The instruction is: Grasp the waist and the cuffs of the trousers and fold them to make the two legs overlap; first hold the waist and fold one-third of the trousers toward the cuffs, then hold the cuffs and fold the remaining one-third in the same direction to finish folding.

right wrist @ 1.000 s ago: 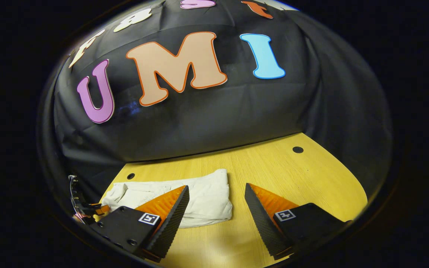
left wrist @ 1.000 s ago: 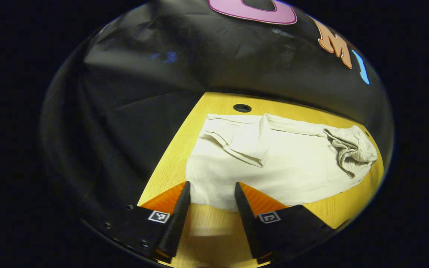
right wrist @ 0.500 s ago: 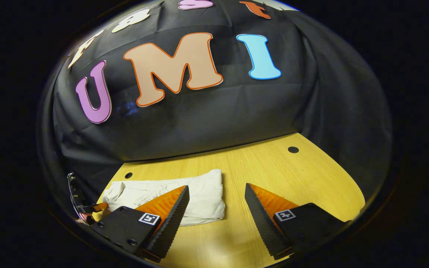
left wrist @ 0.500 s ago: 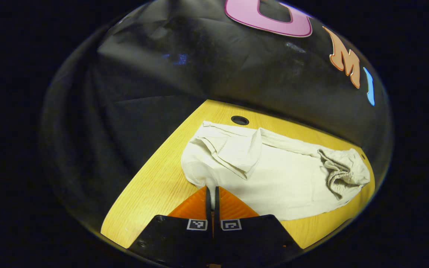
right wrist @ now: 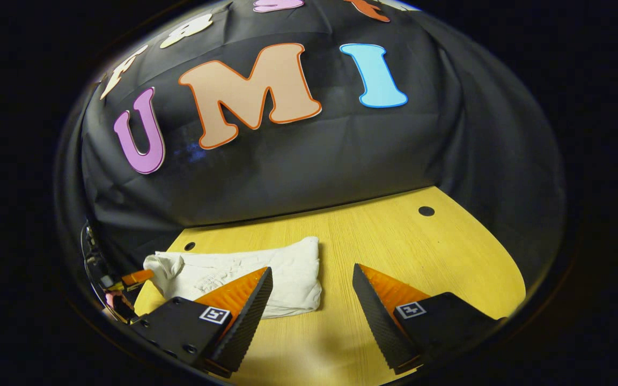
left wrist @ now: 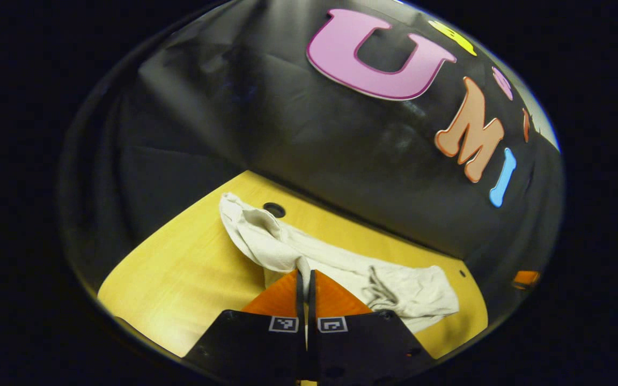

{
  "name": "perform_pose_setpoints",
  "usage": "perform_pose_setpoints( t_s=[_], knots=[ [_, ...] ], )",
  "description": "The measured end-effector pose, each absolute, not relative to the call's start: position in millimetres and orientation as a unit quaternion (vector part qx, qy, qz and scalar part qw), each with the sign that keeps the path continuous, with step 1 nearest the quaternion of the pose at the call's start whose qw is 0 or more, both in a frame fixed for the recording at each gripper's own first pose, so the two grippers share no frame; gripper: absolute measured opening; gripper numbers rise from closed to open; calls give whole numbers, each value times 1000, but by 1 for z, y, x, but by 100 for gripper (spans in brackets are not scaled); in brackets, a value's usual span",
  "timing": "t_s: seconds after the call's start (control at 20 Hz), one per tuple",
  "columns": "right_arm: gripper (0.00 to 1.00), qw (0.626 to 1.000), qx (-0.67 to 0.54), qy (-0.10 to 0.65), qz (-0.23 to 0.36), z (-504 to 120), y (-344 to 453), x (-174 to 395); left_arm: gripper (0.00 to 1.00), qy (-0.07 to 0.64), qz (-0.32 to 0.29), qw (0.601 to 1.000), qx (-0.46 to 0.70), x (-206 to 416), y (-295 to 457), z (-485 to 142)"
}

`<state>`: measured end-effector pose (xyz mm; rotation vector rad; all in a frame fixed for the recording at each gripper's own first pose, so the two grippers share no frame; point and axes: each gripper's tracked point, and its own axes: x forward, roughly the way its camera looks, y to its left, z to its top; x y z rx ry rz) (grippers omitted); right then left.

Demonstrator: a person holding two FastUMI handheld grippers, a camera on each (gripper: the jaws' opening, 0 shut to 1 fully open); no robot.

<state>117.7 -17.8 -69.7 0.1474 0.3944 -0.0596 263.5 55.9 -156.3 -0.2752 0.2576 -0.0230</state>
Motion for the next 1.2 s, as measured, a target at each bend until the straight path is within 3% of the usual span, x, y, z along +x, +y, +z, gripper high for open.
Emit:
perform_pose_setpoints(
  t_s=[0.5, 0.55, 0.6, 0.75, 0.95, 1.0, 1.05, 1.1, 1.2],
  knots=[
    [96, 973, 66, 220, 26, -85, -41, 115, 0, 84, -171, 976, -109, 277, -149, -82],
    [92, 973, 69, 220, 28, -84, -46, 114, 0, 90, -183, 974, -98, 277, -168, -83],
    [97, 972, 71, 221, 29, -84, -50, 113, 0, 98, -192, 973, -86, 277, -184, -88],
    [92, 973, 71, 221, 23, -83, -70, 110, 0, 129, -203, 969, -48, 282, -217, -119],
    [96, 972, 81, 222, 12, -82, -88, 100, 0, 168, -221, 960, -16, 280, -253, -164],
    [91, 972, 79, 222, 9, -82, -92, 97, 3, 177, -229, 957, -10, 279, -260, -172],
    [96, 972, 77, 222, 6, -81, -95, 94, 4, 181, -234, 955, -7, 276, -264, -182],
    [96, 972, 75, 222, 3, -81, -98, 92, 10, 184, -241, 953, -5, 273, -271, -188],
    [96, 972, 76, 222, 2, -81, -98, 87, 68, 192, -242, 951, 2, 265, -276, -194]
  ],
)
